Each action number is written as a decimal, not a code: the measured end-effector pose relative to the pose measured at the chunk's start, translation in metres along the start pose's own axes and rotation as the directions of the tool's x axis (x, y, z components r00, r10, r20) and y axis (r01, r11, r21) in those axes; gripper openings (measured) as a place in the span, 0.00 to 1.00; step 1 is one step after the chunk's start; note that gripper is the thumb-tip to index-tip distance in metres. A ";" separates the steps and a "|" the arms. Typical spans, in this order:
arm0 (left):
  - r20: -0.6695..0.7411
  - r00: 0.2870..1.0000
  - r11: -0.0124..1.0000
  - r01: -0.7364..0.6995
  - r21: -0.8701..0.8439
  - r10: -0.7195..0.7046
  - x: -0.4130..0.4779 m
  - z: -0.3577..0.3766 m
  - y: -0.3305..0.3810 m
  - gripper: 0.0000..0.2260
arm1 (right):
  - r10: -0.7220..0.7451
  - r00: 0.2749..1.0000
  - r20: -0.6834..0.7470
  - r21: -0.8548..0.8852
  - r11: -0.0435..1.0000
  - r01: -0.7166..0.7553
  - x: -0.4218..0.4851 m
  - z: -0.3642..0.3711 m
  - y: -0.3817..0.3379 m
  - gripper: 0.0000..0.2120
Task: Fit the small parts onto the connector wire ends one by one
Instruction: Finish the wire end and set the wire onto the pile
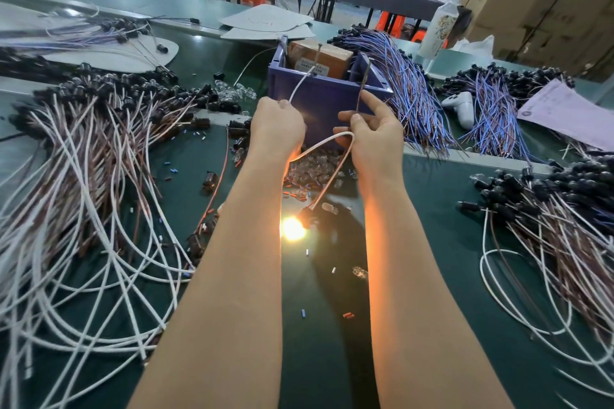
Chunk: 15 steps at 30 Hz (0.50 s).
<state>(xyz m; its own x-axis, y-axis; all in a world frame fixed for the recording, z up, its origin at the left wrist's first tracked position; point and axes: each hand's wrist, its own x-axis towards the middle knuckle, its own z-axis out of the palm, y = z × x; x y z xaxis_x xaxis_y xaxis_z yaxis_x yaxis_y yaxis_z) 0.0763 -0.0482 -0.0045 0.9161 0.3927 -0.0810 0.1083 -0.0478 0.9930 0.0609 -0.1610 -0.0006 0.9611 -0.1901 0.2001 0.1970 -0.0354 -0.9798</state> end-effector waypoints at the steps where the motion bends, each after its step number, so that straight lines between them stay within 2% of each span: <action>1: -0.006 1.000 1.000 0.000 0.005 0.000 0.000 0.000 0.000 0.16 | -0.001 1.000 0.002 -0.005 1.000 0.001 0.000 0.000 0.000 0.19; 9: -0.007 1.000 1.000 -0.012 -0.001 0.012 -0.006 -0.003 0.002 0.14 | 0.005 1.000 0.002 0.010 1.000 -0.005 0.000 -0.001 0.001 0.18; 10: 0.043 0.998 0.998 -0.036 -0.041 0.038 -0.008 -0.004 0.003 0.11 | 0.029 1.000 -0.005 0.027 0.999 -0.029 0.000 0.000 0.000 0.16; 12: 0.276 0.957 0.984 -0.039 -0.171 0.085 -0.020 -0.009 0.009 0.08 | 0.136 0.991 -0.014 0.166 0.977 -0.132 0.000 0.001 -0.005 0.10; 14: 0.479 0.863 0.952 -0.007 -0.305 0.160 -0.030 -0.009 0.018 0.10 | 0.264 0.960 0.095 0.474 0.836 -0.277 0.002 -0.002 -0.014 0.07; 15: 0.514 0.836 0.930 0.012 -0.367 0.192 -0.031 -0.008 0.021 0.12 | 0.272 0.945 0.182 0.598 0.733 -0.326 0.002 -0.006 -0.019 0.10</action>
<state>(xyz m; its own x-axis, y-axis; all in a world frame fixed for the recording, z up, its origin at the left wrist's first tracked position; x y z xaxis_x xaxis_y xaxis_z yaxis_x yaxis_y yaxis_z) 0.0470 -0.0546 0.0193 0.9850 -0.1534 0.0787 -0.0301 0.2968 0.9545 0.0582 -0.1664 0.0186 0.9970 -0.0108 -0.0768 -0.0534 0.6223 -0.7809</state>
